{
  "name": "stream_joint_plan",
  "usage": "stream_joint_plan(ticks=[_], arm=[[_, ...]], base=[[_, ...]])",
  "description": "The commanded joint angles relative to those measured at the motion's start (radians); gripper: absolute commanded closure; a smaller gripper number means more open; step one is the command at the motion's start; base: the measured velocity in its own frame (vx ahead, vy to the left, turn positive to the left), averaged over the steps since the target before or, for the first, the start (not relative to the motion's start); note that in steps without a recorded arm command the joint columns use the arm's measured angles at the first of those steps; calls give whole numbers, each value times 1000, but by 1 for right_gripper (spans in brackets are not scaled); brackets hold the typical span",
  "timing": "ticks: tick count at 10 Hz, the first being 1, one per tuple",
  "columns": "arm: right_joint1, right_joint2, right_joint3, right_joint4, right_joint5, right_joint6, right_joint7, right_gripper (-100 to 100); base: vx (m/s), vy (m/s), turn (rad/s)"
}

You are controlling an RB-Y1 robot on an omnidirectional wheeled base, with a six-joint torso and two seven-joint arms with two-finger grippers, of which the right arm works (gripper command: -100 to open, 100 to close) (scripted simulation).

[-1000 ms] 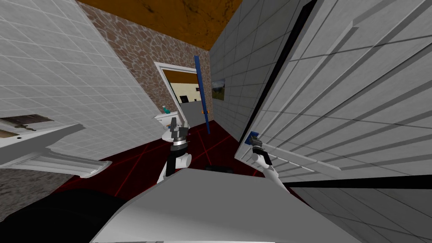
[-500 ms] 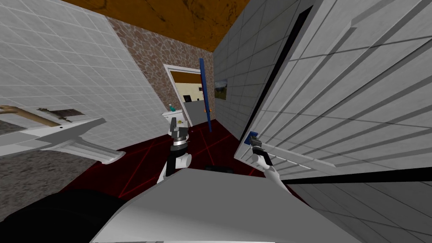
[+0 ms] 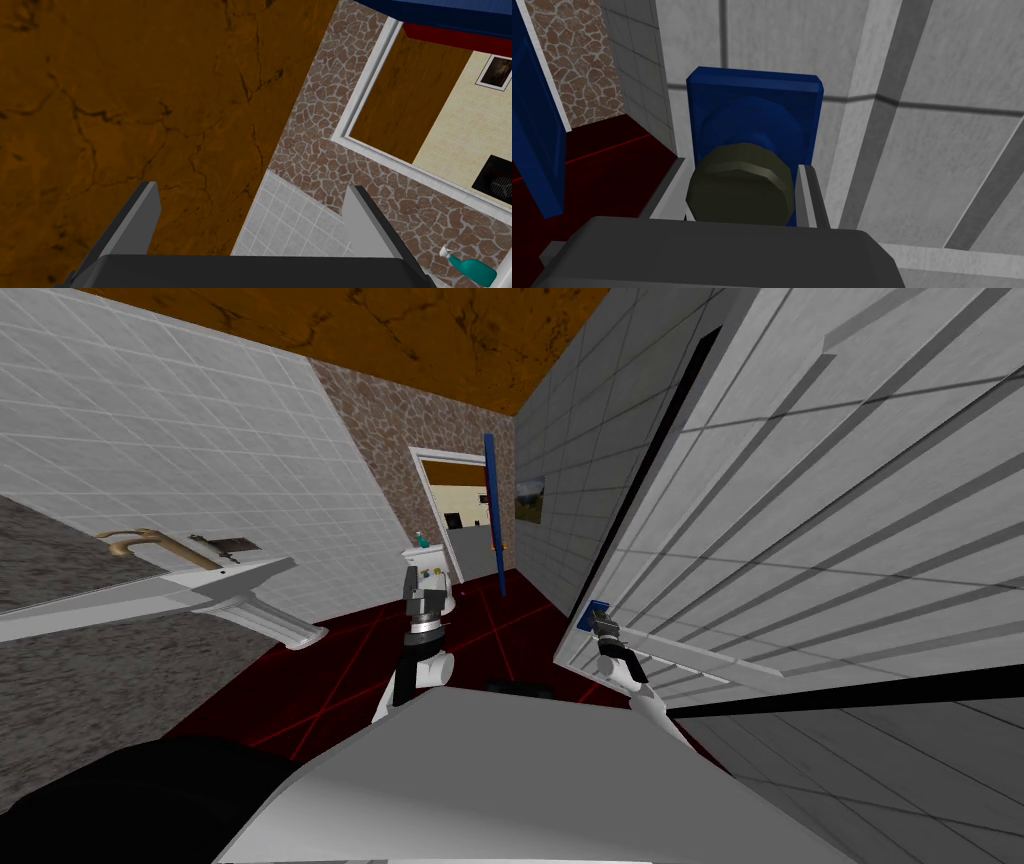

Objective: Pull the door open

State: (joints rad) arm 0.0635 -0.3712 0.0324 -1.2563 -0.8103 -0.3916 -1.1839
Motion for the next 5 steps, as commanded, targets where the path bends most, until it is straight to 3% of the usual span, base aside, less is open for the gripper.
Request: stream_joint_plan(ticks=[1,2,5], arm=[[7,-11,14,-8,1,-3,-12,100],[4,-7,8,-6,0,-1,-7,100],[22,-29,37,-22,-2,-8,-26,100]], base=[[-202,-22,97],[-88,-5,31],[-165,-35,108]])
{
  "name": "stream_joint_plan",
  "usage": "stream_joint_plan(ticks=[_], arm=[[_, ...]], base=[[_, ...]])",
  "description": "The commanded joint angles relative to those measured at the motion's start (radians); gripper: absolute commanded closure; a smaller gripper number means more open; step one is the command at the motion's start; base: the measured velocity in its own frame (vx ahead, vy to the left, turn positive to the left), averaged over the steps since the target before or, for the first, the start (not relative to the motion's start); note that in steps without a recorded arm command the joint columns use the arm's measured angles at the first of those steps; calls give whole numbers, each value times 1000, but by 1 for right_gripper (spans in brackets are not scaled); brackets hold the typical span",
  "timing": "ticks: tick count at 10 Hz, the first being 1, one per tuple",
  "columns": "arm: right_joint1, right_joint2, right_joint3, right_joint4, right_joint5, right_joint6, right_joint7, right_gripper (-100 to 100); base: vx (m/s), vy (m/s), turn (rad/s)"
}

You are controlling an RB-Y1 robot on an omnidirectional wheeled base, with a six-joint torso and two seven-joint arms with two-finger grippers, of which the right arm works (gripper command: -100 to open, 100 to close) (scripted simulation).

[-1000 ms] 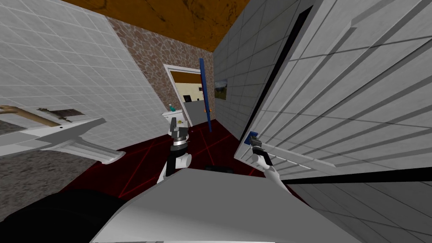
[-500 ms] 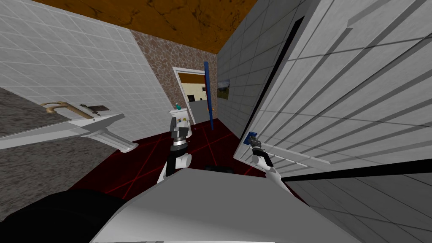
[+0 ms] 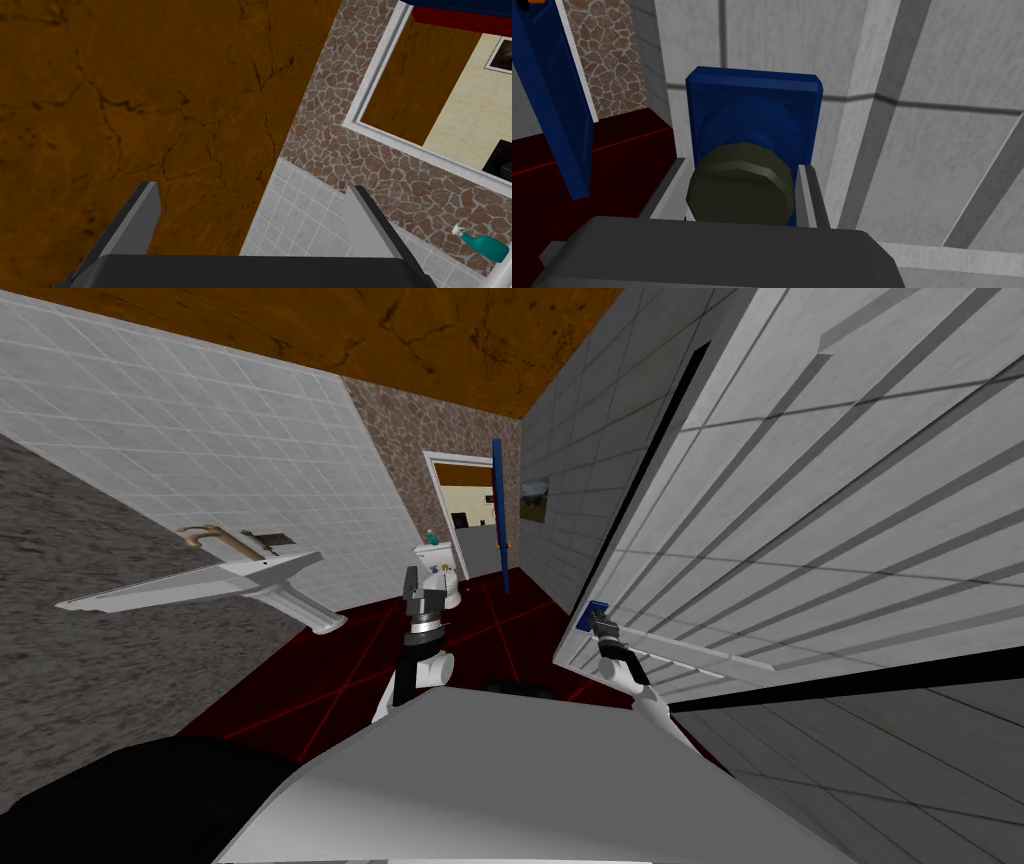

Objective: Pull the door open

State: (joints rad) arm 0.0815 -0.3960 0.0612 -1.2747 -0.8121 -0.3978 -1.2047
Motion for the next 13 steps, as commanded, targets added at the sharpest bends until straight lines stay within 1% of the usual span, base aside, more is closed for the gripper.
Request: stream_joint_plan(ticks=[1,6,7,8,9,10,13], arm=[[9,-13,18,-9,-1,-5,-12,100],[38,-55,66,-40,-5,-22,-46,100],[42,-61,73,-45,-6,-24,-51,100],[38,-56,68,-42,-5,-20,-46,100],[50,-72,87,-49,-1,-27,-63,100],[53,-76,91,-52,0,-29,-68,100],[71,-109,120,-69,6,-47,-100,100]], base=[[-197,-75,126],[-217,-57,123],[-224,-45,105],[-96,-14,30],[-146,-18,109],[-185,-51,90],[-195,-59,120]])
